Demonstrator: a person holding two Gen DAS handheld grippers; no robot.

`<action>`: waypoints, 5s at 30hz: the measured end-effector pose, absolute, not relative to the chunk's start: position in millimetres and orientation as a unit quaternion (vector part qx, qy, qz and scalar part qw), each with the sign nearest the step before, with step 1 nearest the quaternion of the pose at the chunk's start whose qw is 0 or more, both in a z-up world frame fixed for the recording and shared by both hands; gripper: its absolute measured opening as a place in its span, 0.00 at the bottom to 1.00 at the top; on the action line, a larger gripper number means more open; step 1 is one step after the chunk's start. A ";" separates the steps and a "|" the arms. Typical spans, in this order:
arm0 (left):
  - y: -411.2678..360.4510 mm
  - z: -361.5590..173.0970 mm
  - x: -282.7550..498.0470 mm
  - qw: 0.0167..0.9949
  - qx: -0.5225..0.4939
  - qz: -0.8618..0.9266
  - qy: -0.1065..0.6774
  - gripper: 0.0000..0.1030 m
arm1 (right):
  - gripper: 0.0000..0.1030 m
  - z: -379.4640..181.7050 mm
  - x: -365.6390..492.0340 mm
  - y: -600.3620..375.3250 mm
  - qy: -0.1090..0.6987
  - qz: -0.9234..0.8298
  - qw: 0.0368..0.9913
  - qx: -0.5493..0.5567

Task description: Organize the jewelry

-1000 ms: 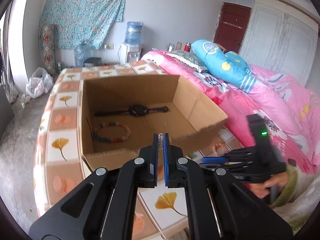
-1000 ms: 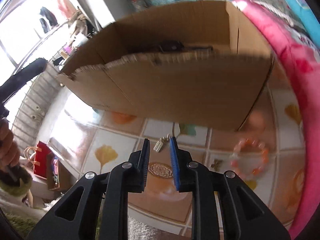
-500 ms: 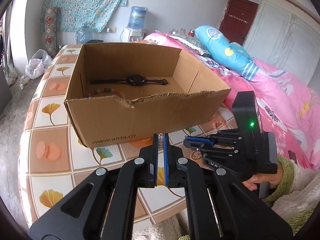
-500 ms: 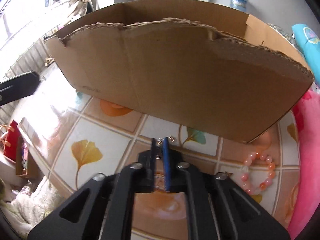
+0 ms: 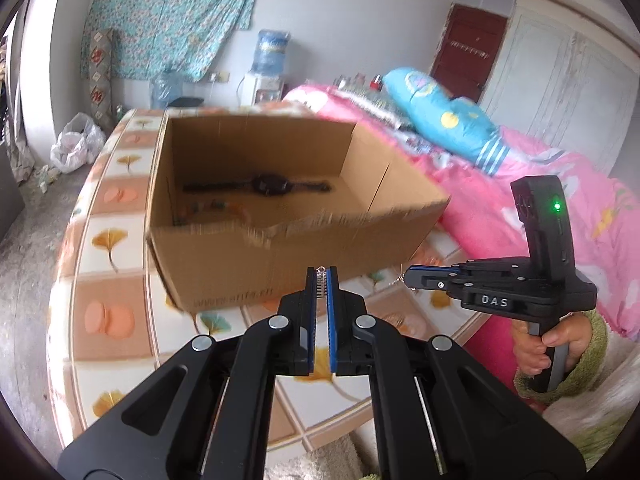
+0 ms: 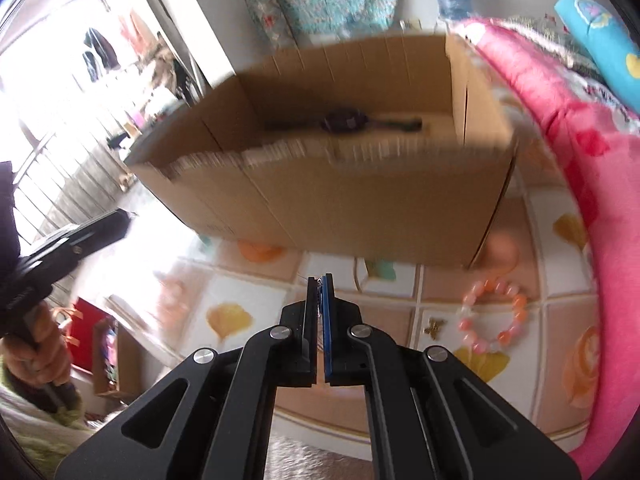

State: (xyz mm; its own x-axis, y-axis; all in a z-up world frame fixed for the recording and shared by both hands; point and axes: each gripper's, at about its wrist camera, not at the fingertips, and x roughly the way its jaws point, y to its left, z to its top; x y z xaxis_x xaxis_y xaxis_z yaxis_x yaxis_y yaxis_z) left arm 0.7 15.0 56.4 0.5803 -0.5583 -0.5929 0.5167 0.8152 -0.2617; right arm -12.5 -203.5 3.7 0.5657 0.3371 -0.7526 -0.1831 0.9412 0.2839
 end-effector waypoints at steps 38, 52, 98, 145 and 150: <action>-34.3 33.9 156.5 0.808 0.092 -0.289 0.505 0.45 | 0.03 18.2 133.4 -225.3 0.516 0.166 0.840 0.009; 1.2 82.8 110.5 0.867 0.037 -0.278 0.413 0.65 | 0.05 73.0 85.9 -255.0 0.437 0.139 0.886 0.070; -21.9 -53.7 22.7 0.841 0.088 -0.141 0.515 0.92 | 0.04 -69.8 4.1 -212.1 0.523 0.055 0.850 0.018; -28.5 -55.0 27.0 0.838 0.090 -0.142 0.519 0.92 | 0.05 -74.3 24.5 -208.1 0.528 0.133 0.828 0.138; -28.8 -54.9 28.0 0.838 0.090 -0.142 0.519 0.92 | 0.05 -75.8 27.4 -224.5 0.529 0.101 0.830 0.144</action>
State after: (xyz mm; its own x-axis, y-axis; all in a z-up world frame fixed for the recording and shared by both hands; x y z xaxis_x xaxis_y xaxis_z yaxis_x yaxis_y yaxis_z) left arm 28.0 -28.8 -54.9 0.4210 -0.1449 -0.8954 0.3322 0.9432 0.0035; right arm 27.4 -224.5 -75.8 0.4193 0.3201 -0.8495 -0.0153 0.9381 0.3460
